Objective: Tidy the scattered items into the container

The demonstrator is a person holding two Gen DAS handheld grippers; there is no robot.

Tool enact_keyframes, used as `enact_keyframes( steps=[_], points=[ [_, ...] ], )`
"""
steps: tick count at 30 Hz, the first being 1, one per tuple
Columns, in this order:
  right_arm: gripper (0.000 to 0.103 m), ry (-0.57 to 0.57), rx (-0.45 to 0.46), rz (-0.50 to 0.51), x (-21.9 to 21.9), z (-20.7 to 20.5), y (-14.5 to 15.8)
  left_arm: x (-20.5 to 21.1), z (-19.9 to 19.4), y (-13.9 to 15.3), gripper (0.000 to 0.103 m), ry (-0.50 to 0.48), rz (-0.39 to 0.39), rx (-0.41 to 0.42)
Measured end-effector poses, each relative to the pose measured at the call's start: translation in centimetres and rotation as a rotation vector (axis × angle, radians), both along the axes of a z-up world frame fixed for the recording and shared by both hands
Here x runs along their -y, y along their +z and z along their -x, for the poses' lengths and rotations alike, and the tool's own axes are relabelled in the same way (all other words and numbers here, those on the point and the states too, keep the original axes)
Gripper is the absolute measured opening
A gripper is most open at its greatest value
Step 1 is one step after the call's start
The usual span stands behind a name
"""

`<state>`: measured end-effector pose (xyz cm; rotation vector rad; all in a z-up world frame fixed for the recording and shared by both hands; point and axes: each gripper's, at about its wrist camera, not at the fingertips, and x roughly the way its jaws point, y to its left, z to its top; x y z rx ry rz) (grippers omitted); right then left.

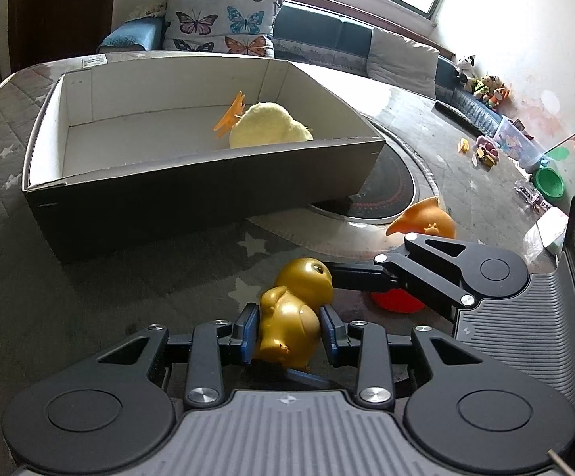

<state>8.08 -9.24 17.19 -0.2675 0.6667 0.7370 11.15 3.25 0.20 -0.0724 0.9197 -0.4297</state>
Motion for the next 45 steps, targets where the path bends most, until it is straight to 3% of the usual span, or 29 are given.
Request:
enact_keyframes(
  steps=[9, 21, 35, 45],
  points=[
    [0.072, 0.001, 0.022, 0.006, 0.3, 0.6, 0.6, 0.3, 0.7, 0.7, 0.036, -0.001, 0.005, 0.015],
    [0.072, 0.004, 0.101, -0.013, 0.1, -0.3, 3.2, 0.1, 0.1, 3.7, 0.036, -0.006, 0.000, 0.100],
    [0.072, 0.001, 0.199, -0.050, -1.5, -5.1, 6.7, -0.6, -3.8, 7.6, 0.036, -0.003, -0.051, 0.200],
    [0.072, 0.010, 0.162, -0.066, -3.3, -10.2, 6.8, -2.1, -8.1, 7.4, 0.036, 0.012, -0.054, 0.171]
  ],
)
